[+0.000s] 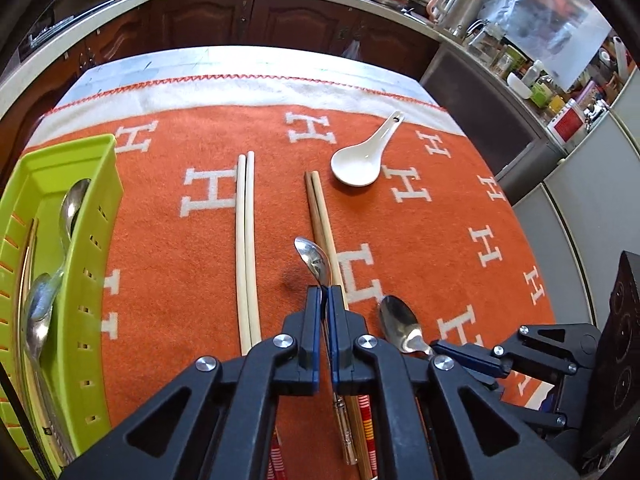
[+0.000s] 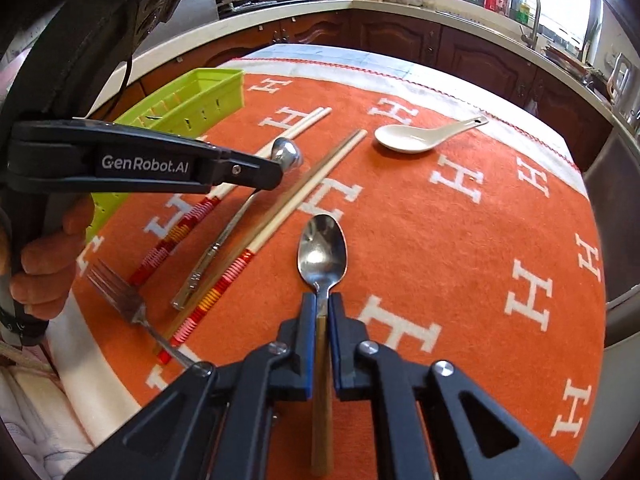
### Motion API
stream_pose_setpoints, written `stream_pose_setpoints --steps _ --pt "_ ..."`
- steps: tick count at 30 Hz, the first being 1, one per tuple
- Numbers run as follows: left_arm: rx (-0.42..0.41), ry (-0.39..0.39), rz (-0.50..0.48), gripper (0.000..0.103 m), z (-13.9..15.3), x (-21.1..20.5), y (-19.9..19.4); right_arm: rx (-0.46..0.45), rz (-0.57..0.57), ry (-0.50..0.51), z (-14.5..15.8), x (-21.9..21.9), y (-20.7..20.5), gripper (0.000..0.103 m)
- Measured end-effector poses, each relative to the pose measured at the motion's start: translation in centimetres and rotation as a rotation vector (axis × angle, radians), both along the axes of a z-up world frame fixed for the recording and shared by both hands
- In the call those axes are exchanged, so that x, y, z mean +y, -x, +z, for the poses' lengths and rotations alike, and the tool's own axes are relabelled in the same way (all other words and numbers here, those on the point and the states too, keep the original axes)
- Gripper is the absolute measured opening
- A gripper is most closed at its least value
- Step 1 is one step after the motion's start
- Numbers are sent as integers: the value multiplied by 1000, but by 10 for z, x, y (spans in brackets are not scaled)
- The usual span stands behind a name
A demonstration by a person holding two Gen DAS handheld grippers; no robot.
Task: Organize utensils
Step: 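Lift the held spoons with both tools off the blanket, then carry both spoons over the green tray and open both tools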
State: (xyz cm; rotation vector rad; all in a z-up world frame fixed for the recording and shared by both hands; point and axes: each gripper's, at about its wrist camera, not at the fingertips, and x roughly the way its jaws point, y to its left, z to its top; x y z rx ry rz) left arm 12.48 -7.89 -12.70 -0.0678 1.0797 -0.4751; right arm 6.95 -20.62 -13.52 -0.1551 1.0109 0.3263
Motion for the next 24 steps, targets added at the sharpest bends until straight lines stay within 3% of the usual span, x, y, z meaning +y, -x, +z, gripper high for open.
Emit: stream_pose_setpoints --steps 9,18,24 --pt "-65 49 -19 0 30 14 20 -7 -70 -169 22 -10 -11 6" --pt "-118 80 -13 0 47 30 36 -5 -65 -167 19 15 -20 6" --pt "-186 103 -3 0 69 49 50 -29 -44 -168 32 24 -13 6"
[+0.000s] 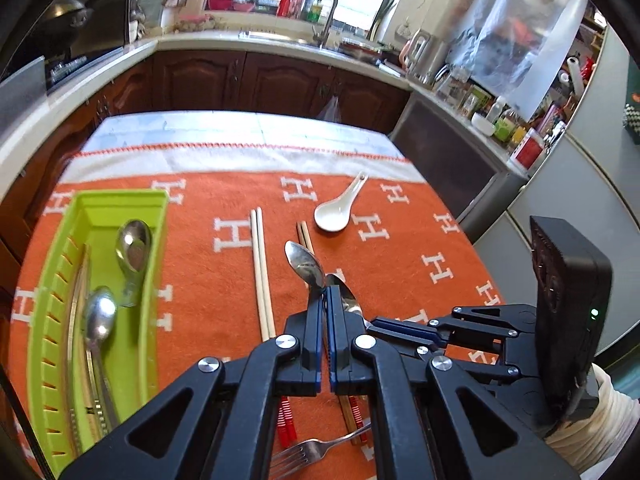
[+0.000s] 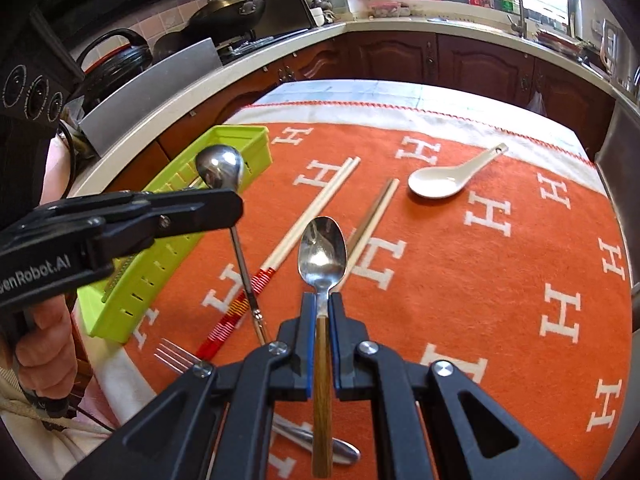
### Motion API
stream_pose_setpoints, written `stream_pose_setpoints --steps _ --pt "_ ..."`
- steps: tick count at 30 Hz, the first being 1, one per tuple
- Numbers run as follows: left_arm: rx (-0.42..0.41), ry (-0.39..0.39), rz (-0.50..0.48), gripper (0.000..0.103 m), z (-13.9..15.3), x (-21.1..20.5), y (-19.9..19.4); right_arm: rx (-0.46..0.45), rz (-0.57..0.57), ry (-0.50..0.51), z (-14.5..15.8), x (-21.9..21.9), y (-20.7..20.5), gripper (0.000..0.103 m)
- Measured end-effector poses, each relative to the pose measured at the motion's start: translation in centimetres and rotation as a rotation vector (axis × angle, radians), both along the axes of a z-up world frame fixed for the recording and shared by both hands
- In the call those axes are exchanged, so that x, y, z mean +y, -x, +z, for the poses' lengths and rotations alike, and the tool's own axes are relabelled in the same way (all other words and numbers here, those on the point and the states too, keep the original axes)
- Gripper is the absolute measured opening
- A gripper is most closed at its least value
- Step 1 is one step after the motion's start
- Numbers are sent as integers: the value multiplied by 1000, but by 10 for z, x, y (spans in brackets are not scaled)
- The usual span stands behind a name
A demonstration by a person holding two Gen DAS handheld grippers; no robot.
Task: Organize utensils
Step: 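Carry both spoons over the green tray and open both tools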
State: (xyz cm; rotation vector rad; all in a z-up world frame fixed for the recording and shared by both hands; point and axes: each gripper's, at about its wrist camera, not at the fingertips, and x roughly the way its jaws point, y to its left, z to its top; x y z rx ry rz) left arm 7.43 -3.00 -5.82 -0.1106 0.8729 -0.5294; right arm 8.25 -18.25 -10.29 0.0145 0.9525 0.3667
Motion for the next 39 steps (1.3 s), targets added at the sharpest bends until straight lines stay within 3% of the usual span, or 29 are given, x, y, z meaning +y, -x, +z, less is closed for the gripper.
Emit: stream_pose_setpoints --steps 6,12,16,21,26,30,33,39 --pt "-71 12 39 0 33 33 23 -39 24 -25 24 13 6 6" --pt "-133 -75 149 0 69 91 53 -60 64 -115 46 45 4 6" --pt "-136 -150 227 0 79 124 61 -20 51 -239 51 73 -11 6" --pt "-81 -240 284 0 63 150 50 74 -22 -382 40 104 -39 6" --pt "-18 -275 235 0 30 152 29 163 -139 -530 18 116 -62 6" --pt "33 -286 179 0 0 138 9 210 -251 -555 -5 116 -73 6" --pt "66 -260 157 0 -14 130 -4 233 -270 -533 -16 117 -77 8" --pt "95 -214 155 1 -21 128 -14 177 -271 -509 -12 116 -77 10"
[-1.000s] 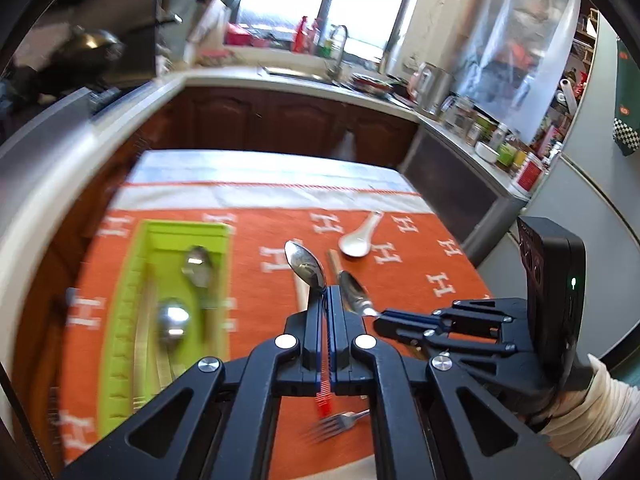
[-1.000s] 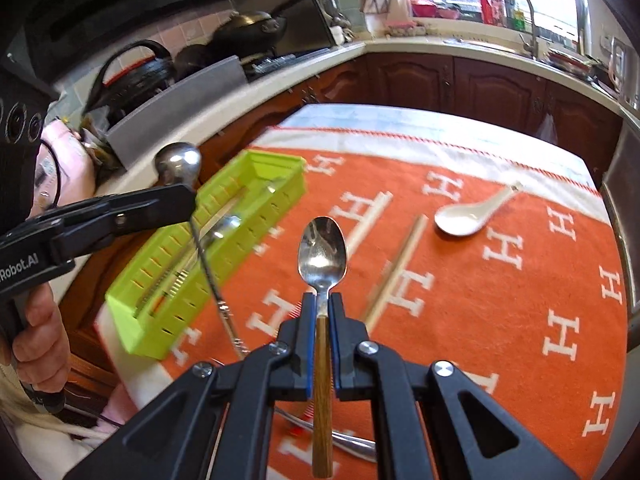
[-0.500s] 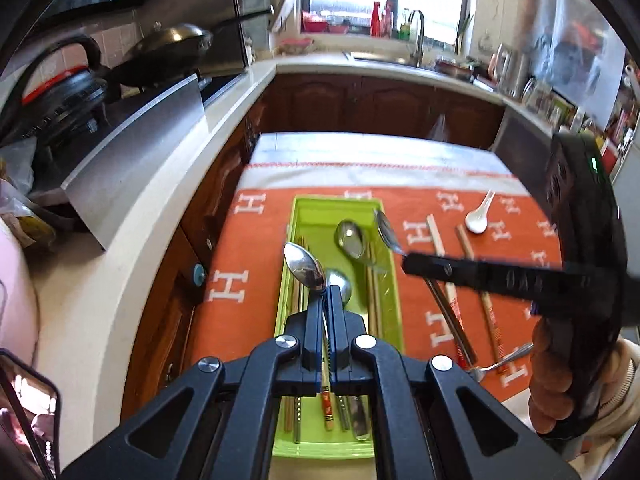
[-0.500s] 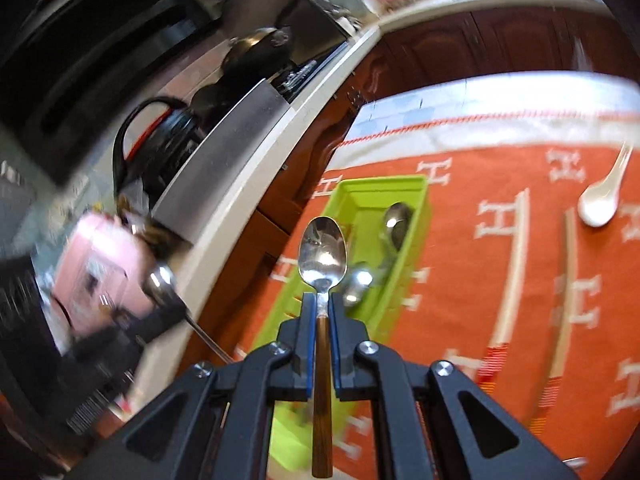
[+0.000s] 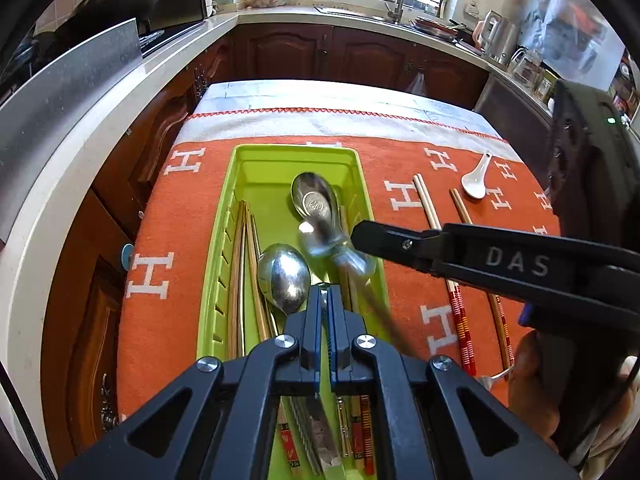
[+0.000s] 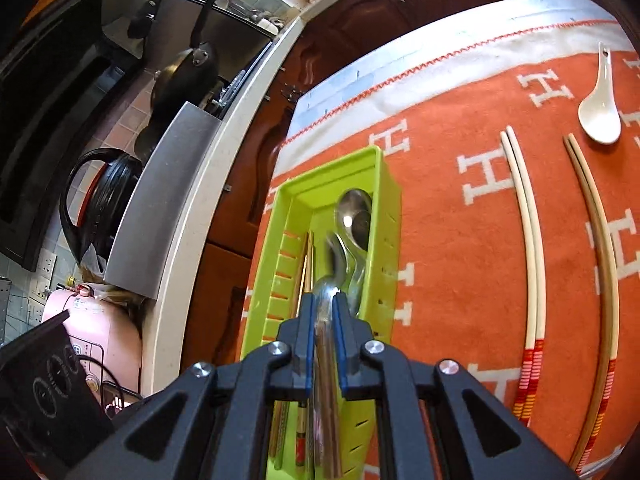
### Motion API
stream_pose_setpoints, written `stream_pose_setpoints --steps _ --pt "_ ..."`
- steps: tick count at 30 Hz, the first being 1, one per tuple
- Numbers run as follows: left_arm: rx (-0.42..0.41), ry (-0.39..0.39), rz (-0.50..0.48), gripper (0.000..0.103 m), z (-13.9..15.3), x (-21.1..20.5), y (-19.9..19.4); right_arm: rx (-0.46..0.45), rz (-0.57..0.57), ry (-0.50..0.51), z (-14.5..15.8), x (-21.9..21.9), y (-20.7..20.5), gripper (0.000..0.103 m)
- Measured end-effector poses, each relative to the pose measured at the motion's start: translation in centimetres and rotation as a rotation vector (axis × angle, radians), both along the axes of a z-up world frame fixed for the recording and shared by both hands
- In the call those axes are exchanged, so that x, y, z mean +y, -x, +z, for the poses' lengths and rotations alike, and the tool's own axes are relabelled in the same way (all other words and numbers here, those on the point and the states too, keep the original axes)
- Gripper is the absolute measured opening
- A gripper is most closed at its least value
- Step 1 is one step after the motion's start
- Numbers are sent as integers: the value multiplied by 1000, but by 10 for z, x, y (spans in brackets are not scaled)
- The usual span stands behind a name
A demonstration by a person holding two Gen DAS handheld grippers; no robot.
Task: Organize utensils
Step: 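Carry both spoons over the green tray and open both tools, then move the left tool to the red-striped wooden chopsticks while the right tool moves over the blanket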
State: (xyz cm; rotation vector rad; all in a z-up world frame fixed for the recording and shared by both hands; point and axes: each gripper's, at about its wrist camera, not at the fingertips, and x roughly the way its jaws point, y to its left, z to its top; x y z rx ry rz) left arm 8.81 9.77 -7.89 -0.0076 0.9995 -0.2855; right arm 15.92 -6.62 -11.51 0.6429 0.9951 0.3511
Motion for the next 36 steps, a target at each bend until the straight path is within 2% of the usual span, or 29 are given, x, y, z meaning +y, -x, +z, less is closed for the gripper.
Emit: stream_pose_setpoints --steps 9,15,19,21,24,26,28,36 --pt "31 19 67 8 4 16 6 -21 14 76 3 -5 3 10" --pt "37 -14 102 16 7 19 19 -29 9 150 4 -15 18 10" --pt "27 -9 140 39 14 19 29 -51 -2 199 10 -25 32 10" --pt "16 -2 147 47 18 17 34 -59 -9 228 14 -32 40 10" --pt "-9 -21 149 50 24 7 42 -72 -28 258 19 -46 52 10" --pt "-25 -16 143 63 27 -3 47 -76 -49 270 22 -57 60 10" --pt "-34 -7 143 69 29 -10 51 -81 -73 280 26 -69 67 10" --pt "-66 11 108 73 26 -54 60 -131 -159 343 44 -113 92 10"
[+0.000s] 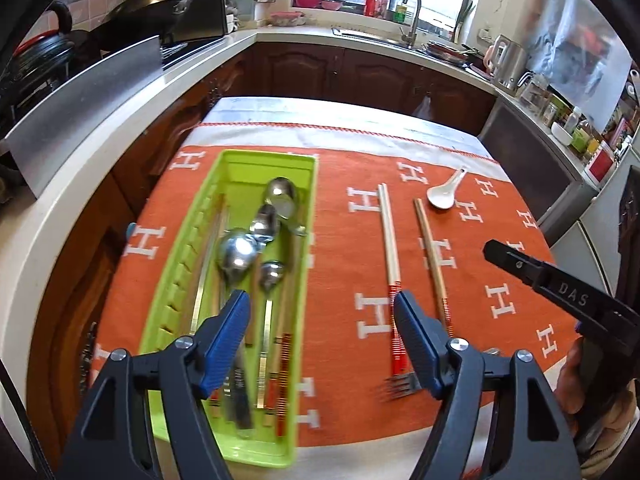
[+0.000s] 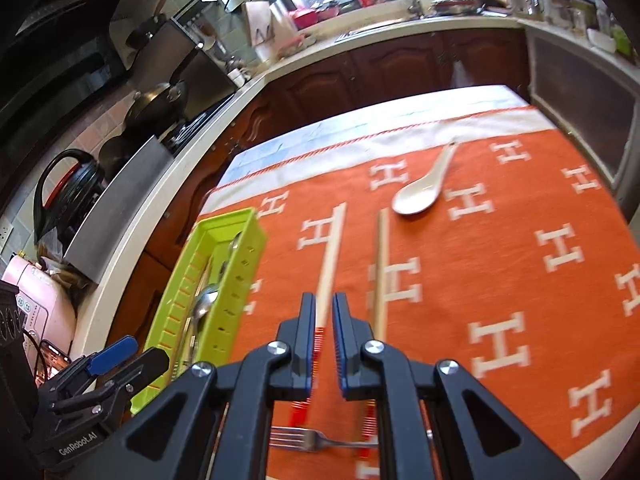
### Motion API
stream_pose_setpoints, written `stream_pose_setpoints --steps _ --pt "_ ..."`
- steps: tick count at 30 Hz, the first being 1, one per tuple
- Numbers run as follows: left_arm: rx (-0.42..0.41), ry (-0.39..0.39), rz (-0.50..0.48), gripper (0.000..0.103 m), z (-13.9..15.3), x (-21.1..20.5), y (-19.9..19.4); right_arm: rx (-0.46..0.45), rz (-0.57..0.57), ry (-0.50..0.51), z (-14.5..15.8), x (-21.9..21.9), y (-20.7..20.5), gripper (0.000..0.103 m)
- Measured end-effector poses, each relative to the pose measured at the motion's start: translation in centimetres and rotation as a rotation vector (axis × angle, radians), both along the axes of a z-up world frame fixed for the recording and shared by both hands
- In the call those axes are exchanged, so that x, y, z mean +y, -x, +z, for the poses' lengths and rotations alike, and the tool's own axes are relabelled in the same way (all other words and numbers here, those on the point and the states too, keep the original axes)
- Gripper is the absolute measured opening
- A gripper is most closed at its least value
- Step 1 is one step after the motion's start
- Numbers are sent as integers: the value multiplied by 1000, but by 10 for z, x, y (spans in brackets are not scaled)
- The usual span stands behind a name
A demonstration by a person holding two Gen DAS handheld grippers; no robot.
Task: Organize utensils
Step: 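Move the left tool to the red-striped wooden chopsticks while the right tool moves over the blanket, then close the left tool on the red-striped chopstick pair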
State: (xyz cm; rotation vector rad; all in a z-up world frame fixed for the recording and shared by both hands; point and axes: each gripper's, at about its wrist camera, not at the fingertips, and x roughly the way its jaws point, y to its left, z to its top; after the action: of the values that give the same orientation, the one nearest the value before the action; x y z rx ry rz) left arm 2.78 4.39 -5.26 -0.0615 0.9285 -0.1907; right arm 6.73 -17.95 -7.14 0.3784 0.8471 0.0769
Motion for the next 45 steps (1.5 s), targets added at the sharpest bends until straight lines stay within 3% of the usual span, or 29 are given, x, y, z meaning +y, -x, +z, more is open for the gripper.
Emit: stream_pose_setpoints --steps 6,15,21,28,31,35,40,45 --pt "70 8 -35 73 -19 -23 -5 -5 -41 38 -2 -27 11 10" --pt "149 21 -61 73 -42 -41 -13 68 -47 31 -30 -50 14 10" --pt "147 20 -46 73 -43 -43 -18 93 91 2 -41 -40 13 10" --pt "166 16 -39 69 -51 -46 -25 66 245 44 -42 -17 20 10" --pt "174 11 -48 63 -55 -50 -30 73 247 38 -46 -18 21 10" --pt "227 58 -71 38 -65 -55 -47 84 238 20 -48 -21 17 10" --pt "267 101 -82 28 -78 -63 -68 83 242 19 -49 -21 16 10" --pt "286 84 -81 20 -90 -71 -77 88 240 18 -53 -24 14 10"
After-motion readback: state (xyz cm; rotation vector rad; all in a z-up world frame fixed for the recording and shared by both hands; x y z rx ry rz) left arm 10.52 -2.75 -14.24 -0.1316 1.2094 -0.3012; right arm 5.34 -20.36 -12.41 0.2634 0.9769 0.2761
